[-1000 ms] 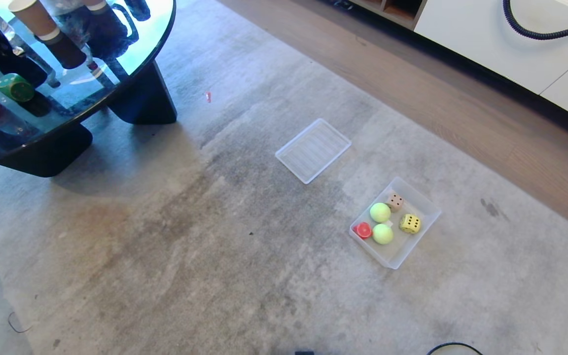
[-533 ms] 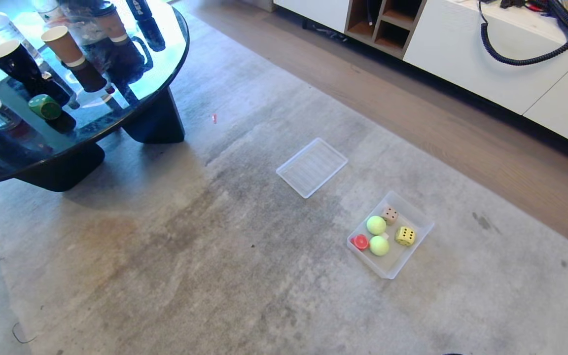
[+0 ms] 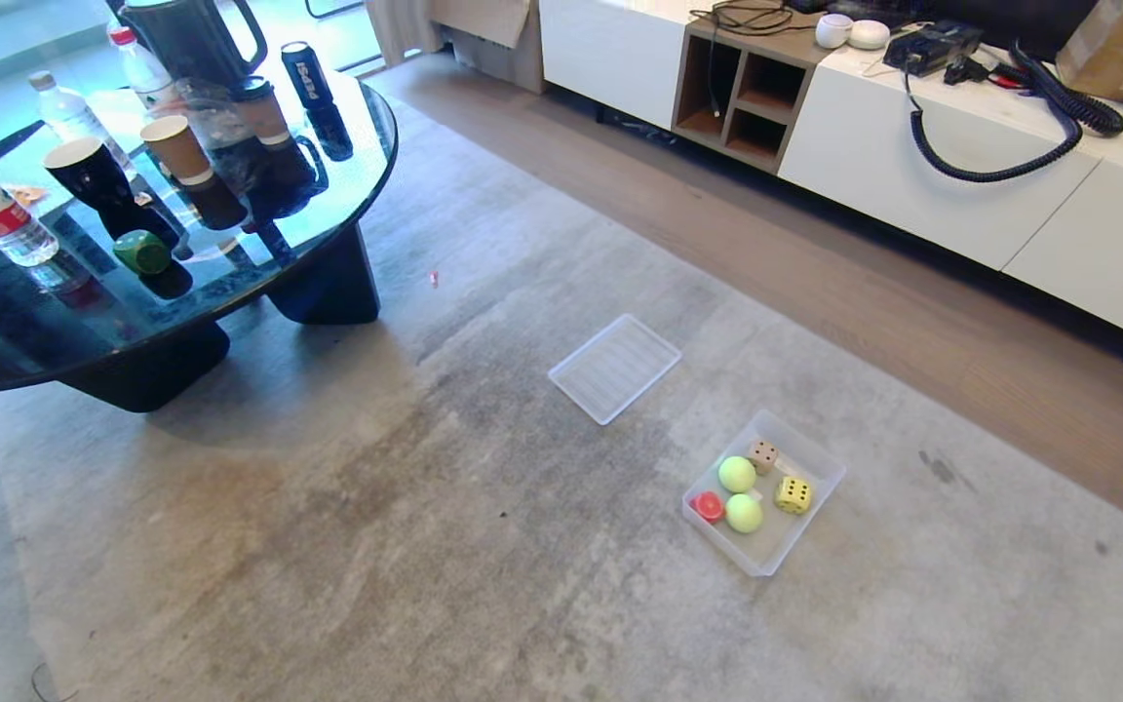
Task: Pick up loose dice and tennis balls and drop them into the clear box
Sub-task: Pick up toys out of the box
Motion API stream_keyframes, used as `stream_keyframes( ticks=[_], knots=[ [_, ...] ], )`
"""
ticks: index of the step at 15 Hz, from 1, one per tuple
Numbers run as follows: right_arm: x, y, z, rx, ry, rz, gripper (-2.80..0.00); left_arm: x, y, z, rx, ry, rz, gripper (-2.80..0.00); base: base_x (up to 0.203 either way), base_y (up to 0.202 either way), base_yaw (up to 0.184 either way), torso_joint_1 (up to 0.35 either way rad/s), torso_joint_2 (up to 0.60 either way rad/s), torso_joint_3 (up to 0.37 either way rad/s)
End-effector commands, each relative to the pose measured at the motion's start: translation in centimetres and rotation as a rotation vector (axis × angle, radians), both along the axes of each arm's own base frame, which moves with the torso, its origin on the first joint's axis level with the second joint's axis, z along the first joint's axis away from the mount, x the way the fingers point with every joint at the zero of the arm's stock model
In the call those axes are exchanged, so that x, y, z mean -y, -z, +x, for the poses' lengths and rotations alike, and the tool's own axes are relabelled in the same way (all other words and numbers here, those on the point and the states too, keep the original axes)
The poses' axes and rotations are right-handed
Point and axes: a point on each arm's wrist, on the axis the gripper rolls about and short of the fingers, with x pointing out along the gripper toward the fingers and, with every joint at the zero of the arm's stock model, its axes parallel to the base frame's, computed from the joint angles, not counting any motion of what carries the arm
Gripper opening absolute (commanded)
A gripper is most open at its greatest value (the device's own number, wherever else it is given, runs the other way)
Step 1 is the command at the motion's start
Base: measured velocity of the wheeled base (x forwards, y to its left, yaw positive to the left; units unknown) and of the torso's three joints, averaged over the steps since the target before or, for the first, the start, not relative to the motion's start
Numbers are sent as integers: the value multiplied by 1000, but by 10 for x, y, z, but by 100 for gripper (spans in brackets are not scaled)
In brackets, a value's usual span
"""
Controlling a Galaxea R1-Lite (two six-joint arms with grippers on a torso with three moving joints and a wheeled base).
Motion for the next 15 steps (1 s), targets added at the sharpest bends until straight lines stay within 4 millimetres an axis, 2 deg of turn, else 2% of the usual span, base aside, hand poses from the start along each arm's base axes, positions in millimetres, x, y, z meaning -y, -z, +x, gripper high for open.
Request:
stream_keyframes(
  ticks=[1, 15],
  knots=[
    [0, 0, 0, -2, 0, -1, -280, 0, 0, 0, 0, 0, -3, -280, 0, 0, 0, 2, -2, 200],
    [0, 0, 0, -2, 0, 1, -280, 0, 0, 0, 0, 15, 23, -280, 0, 0, 0, 4, 1, 202]
  ],
)
